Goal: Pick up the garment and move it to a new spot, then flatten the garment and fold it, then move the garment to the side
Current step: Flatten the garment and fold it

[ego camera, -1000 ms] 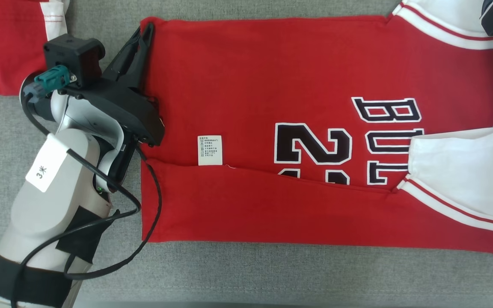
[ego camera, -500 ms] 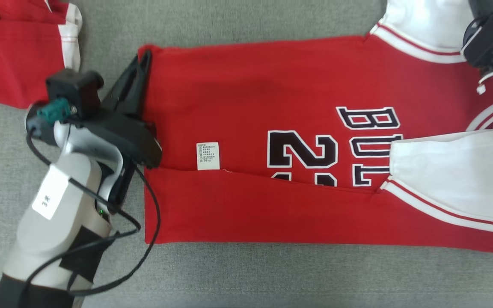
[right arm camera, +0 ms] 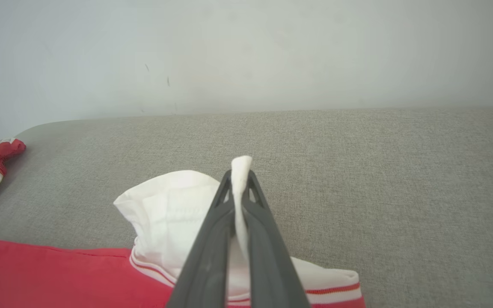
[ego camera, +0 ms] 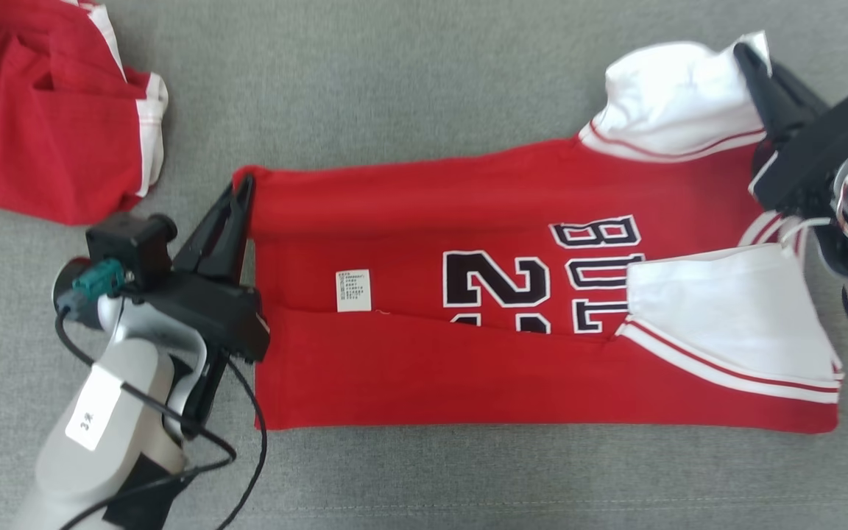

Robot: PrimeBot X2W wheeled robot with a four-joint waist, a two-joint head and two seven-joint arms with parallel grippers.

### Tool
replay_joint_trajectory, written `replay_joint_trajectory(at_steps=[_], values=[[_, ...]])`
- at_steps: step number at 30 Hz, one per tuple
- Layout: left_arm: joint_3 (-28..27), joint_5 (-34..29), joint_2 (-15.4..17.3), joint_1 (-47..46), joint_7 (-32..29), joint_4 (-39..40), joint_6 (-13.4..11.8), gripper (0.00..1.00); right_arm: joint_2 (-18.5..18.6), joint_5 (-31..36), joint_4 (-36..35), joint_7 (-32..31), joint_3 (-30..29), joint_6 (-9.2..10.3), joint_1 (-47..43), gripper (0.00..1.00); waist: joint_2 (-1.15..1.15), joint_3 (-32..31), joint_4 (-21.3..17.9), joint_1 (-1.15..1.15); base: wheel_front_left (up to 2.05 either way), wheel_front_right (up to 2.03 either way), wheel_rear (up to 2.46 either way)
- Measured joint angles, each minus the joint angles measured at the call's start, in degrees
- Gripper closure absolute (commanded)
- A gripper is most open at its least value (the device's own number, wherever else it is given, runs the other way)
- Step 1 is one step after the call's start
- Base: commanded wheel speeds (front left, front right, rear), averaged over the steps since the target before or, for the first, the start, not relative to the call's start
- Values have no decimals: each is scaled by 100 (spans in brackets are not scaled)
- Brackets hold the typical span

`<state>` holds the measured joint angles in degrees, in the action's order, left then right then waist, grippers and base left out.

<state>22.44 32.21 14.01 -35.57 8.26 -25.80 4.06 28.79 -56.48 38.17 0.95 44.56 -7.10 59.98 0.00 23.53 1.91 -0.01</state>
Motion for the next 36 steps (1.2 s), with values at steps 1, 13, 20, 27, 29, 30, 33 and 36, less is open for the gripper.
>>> replay_joint_trajectory(at_steps=[1, 13, 20, 27, 29, 30, 33, 36], values=[[0, 0, 9, 48, 20, -1, 3, 100, 25, -51, -52, 34, 41, 0, -58, 100, 0, -53, -12, 0, 0, 0, 0], [119, 33, 168, 207, 243, -99, 157, 100, 277, -332, -458, 524, 263, 0, -463, 100, 0, -528, -155, -1, 0, 0, 0], [598, -483, 446, -229, 196, -464, 257, 100, 368, -417, -555, 680, 414, 0, -480, 100, 0, -529, -263, 1, 0, 0, 0], [880, -820, 597, -467, 391, -761, 300, 100, 377, -410, -605, 881, 694, 0, -476, 100, 0, -474, -357, 1, 0, 0, 0], [911, -840, 609, -459, 454, -783, 300, 100, 404, -409, -641, 950, 777, -1, -492, 100, 0, -476, -376, 1, 0, 0, 0], [923, -878, 619, -440, 476, -784, 300, 100, 425, -409, -662, 994, 805, -3, -520, 100, 0, -479, -382, 1, 0, 0, 0], [962, -912, 638, -330, 536, -789, 301, 100, 485, -409, -691, 1089, 890, -3, -673, 100, 0, -496, -393, 1, 0, 0, 0], [1045, -998, 681, -180, 575, -767, 301, 100, 515, -413, -695, 1165, 947, -3, -847, 100, 0, -518, -398, 1, 0, 0, 0]])
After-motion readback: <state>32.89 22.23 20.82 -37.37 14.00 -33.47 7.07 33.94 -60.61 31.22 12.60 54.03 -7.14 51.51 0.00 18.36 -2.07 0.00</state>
